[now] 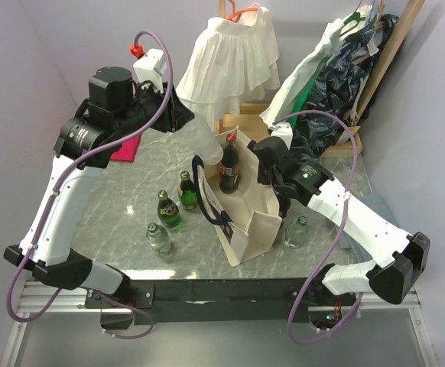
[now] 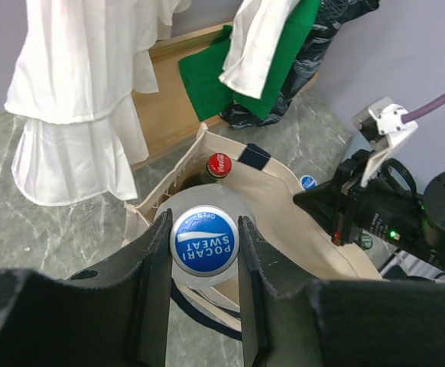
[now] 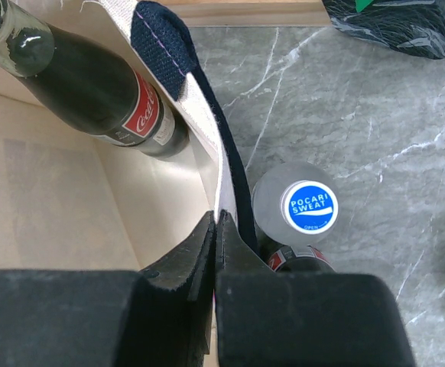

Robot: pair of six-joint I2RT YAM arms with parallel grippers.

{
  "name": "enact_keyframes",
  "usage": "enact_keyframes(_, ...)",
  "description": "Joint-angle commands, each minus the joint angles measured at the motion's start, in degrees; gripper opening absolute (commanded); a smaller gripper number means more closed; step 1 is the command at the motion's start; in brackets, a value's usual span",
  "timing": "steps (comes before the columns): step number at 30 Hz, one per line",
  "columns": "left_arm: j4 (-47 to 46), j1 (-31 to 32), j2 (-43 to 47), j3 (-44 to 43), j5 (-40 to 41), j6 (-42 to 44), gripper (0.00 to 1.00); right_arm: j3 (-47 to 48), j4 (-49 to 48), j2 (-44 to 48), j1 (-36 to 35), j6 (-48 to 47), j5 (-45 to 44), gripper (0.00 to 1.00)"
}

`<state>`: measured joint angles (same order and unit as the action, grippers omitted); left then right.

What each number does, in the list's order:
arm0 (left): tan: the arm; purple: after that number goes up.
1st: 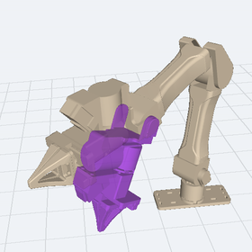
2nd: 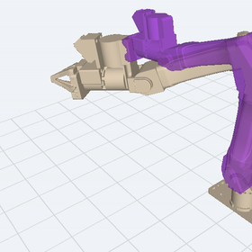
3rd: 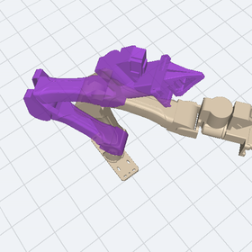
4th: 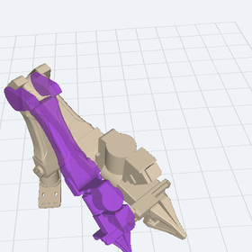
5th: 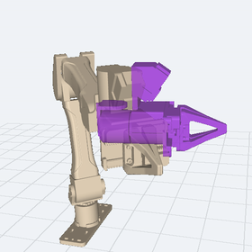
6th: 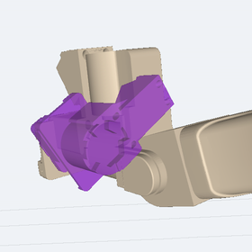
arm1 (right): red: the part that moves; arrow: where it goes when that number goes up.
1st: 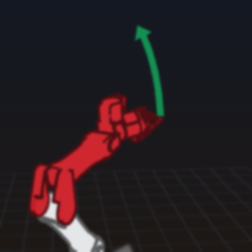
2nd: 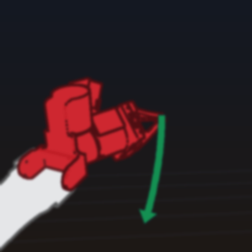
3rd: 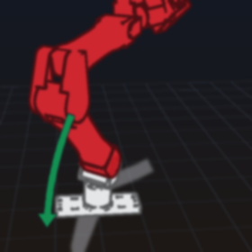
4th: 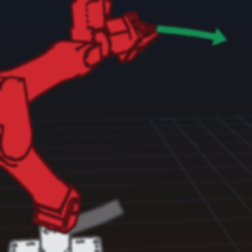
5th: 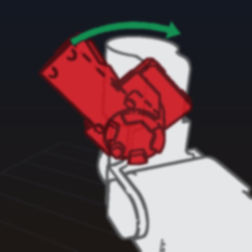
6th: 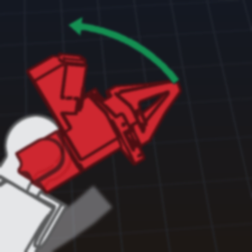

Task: Place the beverage into the canvas bag
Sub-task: Place the drink in the canvas bag.

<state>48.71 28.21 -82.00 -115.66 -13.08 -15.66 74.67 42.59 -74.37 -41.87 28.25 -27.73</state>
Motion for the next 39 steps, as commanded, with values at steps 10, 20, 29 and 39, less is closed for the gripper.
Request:
enact_keyframes(10, -11.18, 1.41, 1.14, -0.36, 5.16, 1.16, 0.01, 0.38, 0.04, 0.54, -0.14, 0.67, 0.57, 0.0)
enact_keyframes(20, -9.33, 2.11, 0.0, 2.45, 12.11, 1.33, 0.01, 1.96, 0.65, 0.01, -0.06, 0.31, 0.3, 0.0)
enact_keyframes(29, -8.63, 5.01, -2.38, 3.16, 12.91, 2.65, 0.01, 2.49, 0.92, -0.16, -0.14, 0.31, 0.39, 0.0)
enact_keyframes(39, -7.49, 8.62, -5.36, 2.28, 21.16, 3.97, 0.01, 3.11, 0.83, -0.43, -0.14, 0.14, 0.39, 0.0)
